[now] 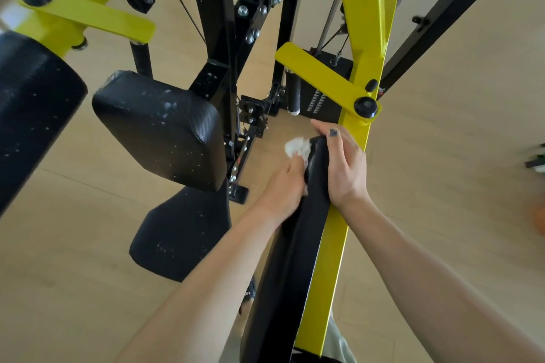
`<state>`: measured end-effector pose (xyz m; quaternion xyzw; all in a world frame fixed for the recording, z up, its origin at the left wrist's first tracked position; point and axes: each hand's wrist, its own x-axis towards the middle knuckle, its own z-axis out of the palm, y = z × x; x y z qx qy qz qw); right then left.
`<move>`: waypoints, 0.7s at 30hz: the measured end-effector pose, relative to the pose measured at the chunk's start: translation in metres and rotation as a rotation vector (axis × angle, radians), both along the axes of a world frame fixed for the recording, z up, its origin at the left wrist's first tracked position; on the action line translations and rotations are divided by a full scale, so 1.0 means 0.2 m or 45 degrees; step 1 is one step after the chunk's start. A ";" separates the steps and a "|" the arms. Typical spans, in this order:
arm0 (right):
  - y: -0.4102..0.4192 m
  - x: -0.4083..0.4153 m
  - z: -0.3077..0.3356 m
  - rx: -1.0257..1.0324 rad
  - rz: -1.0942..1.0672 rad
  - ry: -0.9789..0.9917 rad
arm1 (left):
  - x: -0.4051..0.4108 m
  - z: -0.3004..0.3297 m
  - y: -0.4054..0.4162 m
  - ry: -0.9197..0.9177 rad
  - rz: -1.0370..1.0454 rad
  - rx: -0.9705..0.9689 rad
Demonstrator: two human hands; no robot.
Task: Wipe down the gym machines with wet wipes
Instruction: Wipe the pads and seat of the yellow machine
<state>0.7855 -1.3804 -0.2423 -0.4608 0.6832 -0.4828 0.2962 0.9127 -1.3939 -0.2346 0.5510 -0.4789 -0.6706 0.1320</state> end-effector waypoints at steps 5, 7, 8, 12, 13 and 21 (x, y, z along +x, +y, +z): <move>0.00 0.00 -0.01 0.007 -0.009 0.000 | 0.14 0.09 0.35 0.217 0.040 -0.069; 0.00 0.00 -0.01 0.007 -0.008 -0.012 | 0.08 0.12 0.27 0.143 0.005 -0.193; 0.00 0.00 -0.01 -0.006 -0.007 -0.016 | 0.03 0.10 0.19 0.098 -0.012 -0.241; -0.01 0.00 0.00 -0.048 -0.001 -0.014 | -0.09 0.03 -0.12 0.087 -0.024 -0.113; -0.01 0.00 0.00 -0.042 -0.001 -0.022 | -0.10 0.03 -0.12 0.128 -0.007 -0.075; 0.01 0.00 0.00 -0.022 0.026 0.019 | 0.03 0.09 0.10 0.157 -0.035 -0.309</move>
